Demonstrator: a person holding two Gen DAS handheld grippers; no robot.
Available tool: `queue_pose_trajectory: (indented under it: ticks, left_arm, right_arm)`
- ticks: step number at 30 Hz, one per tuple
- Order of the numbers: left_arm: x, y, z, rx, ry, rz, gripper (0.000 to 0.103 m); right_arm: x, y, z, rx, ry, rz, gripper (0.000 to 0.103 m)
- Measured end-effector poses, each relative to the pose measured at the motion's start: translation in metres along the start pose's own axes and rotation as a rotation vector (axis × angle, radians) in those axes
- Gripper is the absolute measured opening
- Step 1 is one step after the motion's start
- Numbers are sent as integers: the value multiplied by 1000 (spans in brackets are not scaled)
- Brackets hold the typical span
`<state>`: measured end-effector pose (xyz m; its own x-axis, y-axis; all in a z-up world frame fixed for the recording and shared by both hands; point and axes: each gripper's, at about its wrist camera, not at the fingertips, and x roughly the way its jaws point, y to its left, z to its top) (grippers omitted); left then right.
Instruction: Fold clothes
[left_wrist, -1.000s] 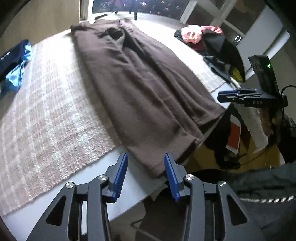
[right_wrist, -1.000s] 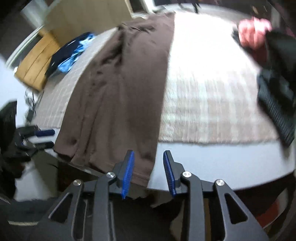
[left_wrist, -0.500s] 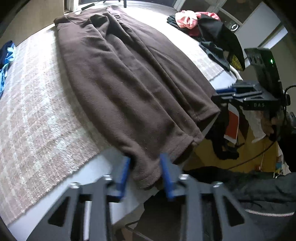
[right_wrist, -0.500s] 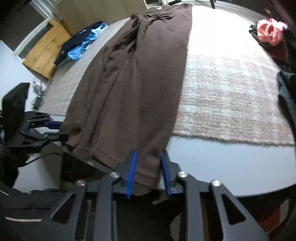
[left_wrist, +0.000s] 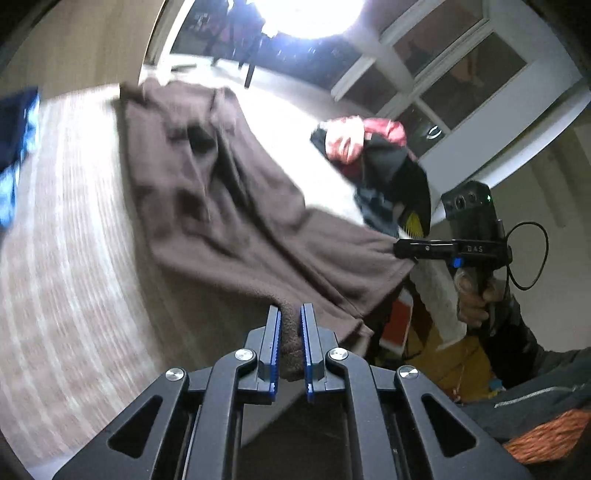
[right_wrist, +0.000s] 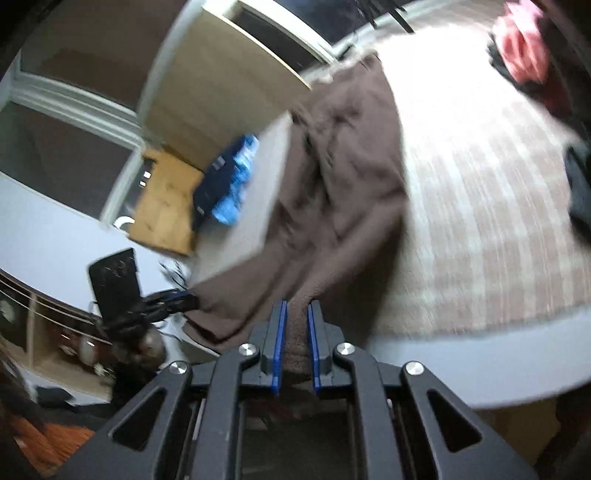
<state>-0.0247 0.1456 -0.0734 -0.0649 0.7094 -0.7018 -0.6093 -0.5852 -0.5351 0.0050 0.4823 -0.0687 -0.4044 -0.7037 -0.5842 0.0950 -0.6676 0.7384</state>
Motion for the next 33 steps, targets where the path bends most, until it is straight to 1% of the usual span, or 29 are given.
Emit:
queue_pose_trajectory:
  ticks: [2, 6, 7, 8, 10, 11, 14, 15, 16, 18, 19, 20, 21, 22, 24, 26, 27, 28, 30, 33]
  left_arm:
    - [-10, 4, 29, 11, -44, 1, 9]
    - [-12, 20, 78, 33, -114, 39, 7]
    - [-5, 31, 91, 14, -113, 57, 1]
    - [2, 42, 105, -4, -111, 75, 0]
    - [16, 65, 132, -40, -108, 112, 0]
    - [28, 74, 140, -46, -94, 136, 0]
    - [67, 105, 159, -78, -33, 188, 0]
    - [73, 116, 162, -95, -13, 210, 0]
    - [78, 124, 164, -107, -4, 217, 0]
    - [80, 135, 164, -131, -1, 225, 0]
    - [73, 135, 160, -128, -7, 220, 7]
    - [66, 134, 155, -125, -12, 214, 22]
    - [62, 128, 150, -114, -15, 216, 30]
    - [58, 123, 144, -102, -18, 217, 41]
    - [50, 112, 134, -78, -24, 220, 41]
    - [42, 101, 123, -55, -30, 223, 52]
    - [38, 96, 118, -43, -33, 225, 55]
    - [34, 90, 113, -31, -35, 227, 61]
    - [53, 87, 115, -1, 1, 265, 62]
    - [80, 98, 121, -21, 50, 287, 62]
  right_arm:
    - [-1, 7, 27, -11, -22, 12, 11]
    - [9, 15, 88, -57, -47, 0, 11]
    - [15, 12, 104, -55, -43, -7, 11]
    - [20, 7, 119, -42, -33, -12, 11]
    - [38, -10, 146, -16, -14, -37, 11]
    - [50, -19, 158, -8, -2, -59, 11]
    - [81, -49, 185, 27, 29, -136, 5]
    - [90, -60, 192, 47, 41, -163, 4]
    - [97, -70, 197, 71, 51, -178, 4]
    - [108, -84, 205, 107, 69, -173, 4]
    - [111, -88, 209, 113, 79, -171, 4]
    - [114, -91, 212, 113, 92, -170, 4]
    - [117, -94, 215, 113, 106, -169, 7]
    - [118, -94, 217, 100, 113, -157, 7]
    - [114, -90, 216, 49, 116, -115, 9]
    - [113, -78, 208, -58, 147, -92, 26]
    - [114, -72, 203, -115, 163, -95, 43]
    - [117, -67, 196, -168, 175, -108, 49]
    - [126, -62, 189, -224, 201, -118, 49]
    - [141, -55, 181, -285, 242, -123, 49]
